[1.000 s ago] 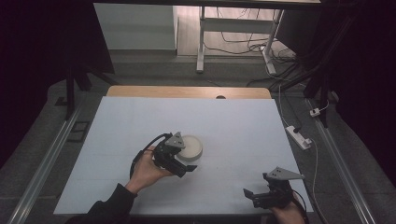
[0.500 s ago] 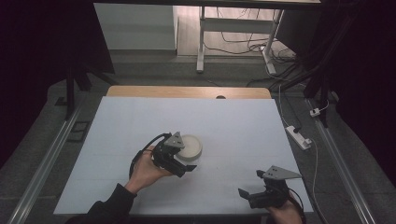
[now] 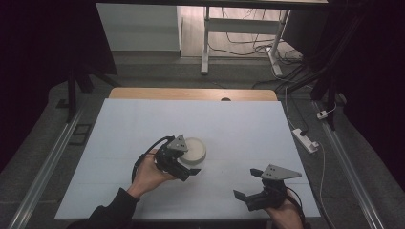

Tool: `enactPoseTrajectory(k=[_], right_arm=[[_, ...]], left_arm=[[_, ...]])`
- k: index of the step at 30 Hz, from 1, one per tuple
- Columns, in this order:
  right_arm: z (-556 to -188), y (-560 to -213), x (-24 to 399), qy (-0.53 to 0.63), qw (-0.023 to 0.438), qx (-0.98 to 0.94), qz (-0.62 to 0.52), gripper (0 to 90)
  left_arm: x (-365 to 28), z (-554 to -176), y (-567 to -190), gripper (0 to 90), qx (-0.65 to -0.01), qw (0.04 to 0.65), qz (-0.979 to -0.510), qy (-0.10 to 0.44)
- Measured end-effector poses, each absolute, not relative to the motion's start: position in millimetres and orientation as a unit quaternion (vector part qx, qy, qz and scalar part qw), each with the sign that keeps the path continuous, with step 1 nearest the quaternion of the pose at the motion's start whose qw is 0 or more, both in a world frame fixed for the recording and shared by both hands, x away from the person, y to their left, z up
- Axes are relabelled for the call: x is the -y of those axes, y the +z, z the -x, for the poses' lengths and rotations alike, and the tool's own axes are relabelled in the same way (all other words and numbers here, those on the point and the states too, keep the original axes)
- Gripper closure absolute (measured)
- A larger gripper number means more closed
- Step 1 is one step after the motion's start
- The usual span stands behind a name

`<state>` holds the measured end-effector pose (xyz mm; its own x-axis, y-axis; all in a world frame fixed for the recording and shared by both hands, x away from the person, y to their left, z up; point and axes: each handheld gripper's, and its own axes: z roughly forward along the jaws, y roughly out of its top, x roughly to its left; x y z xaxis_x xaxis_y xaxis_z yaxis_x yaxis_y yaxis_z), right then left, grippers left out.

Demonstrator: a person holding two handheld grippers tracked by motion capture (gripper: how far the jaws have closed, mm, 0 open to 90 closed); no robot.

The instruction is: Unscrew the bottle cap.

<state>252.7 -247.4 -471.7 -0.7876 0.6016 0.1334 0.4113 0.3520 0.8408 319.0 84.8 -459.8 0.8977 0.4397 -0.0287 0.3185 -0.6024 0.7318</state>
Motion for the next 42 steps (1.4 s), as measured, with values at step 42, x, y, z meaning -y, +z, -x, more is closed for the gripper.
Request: enactPoseTrajectory(k=[42], right_arm=[[-293.7,-432.7,155.3,0.492,0.092,-0.830,-0.248,0.0]], left_arm=[[-77.5,-314.4,-466.0,7.5,-0.192,0.400,-0.894,0.068]])
